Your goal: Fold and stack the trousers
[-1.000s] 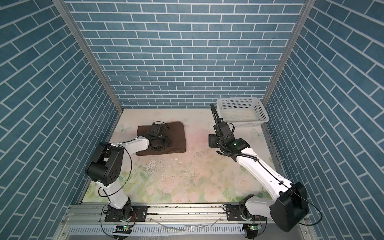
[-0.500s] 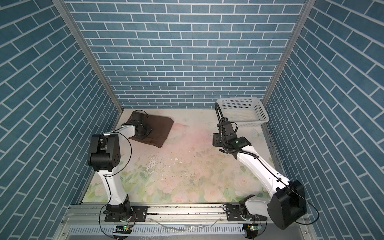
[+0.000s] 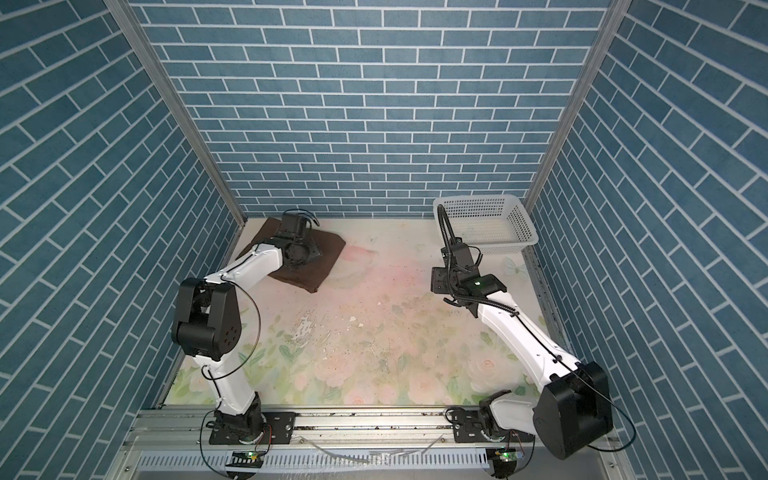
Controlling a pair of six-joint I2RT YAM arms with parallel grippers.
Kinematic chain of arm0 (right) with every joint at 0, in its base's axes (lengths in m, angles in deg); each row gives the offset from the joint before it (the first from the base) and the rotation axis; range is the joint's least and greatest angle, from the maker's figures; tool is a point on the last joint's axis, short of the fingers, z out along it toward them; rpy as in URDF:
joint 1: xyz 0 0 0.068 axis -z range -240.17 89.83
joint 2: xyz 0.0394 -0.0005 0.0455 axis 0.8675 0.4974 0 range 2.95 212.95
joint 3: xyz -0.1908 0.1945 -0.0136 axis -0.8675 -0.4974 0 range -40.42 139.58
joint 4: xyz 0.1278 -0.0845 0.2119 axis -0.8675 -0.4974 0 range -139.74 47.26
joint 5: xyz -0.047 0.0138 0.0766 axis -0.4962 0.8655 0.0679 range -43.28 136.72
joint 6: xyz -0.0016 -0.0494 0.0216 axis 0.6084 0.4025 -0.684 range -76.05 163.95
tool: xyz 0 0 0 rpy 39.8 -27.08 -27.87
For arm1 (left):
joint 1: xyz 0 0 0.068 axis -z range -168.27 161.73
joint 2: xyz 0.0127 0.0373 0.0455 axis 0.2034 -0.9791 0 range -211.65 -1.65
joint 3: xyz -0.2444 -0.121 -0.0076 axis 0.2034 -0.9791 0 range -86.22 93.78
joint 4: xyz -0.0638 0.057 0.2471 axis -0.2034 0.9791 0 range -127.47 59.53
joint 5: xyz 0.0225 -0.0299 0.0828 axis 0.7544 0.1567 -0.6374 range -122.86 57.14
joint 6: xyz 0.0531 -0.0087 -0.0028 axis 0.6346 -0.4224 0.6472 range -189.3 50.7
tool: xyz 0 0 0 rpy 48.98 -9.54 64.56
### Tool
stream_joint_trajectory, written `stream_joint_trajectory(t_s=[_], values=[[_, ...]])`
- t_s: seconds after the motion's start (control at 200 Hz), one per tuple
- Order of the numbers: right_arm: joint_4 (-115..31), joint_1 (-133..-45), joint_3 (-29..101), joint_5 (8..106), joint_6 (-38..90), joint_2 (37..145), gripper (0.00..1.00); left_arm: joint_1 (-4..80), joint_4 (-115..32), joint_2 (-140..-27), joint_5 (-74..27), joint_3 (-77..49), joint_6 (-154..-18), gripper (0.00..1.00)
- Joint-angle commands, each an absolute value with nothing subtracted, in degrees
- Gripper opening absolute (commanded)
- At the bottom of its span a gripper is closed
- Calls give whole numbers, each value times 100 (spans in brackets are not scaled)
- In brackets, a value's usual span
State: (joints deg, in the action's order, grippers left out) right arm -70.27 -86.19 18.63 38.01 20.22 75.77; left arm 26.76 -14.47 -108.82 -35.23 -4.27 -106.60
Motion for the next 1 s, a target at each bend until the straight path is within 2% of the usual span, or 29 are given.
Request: stream_joint_trajectory(t_s=[0.0,0.24,0.31,0.41,0.505,0.695,0.85,0.995], values=[[-6972,-8584,1728,3942,1994,7394,64,2823,-1286,-11248,-3578,-397,-10491,65],[-6936,-8523,1525,3846,2004,7217,64,2852,-1002,-12416,-3533,609,-10511,65],[-6924,-8493,1471,3828,2003,7234,64,2843,-927,-12747,-3515,982,-10447,60],[-6908,-8428,1405,3828,1988,7312,64,2843,-834,-13146,-3463,1499,-10380,47],[-6871,-8361,1397,3874,1978,7441,63,2830,-703,-13503,-3566,1961,-10365,41],[-6838,-8263,1440,3975,1969,7616,62,2644,-406,-14176,-3424,2886,-10531,41],[-6902,-8203,1434,4008,1962,7567,62,2593,-857,-14135,-3244,2932,-10501,51],[-7092,-8164,1408,4000,2021,7319,63,2521,-816,-13967,-3140,3292,-10437,54]])
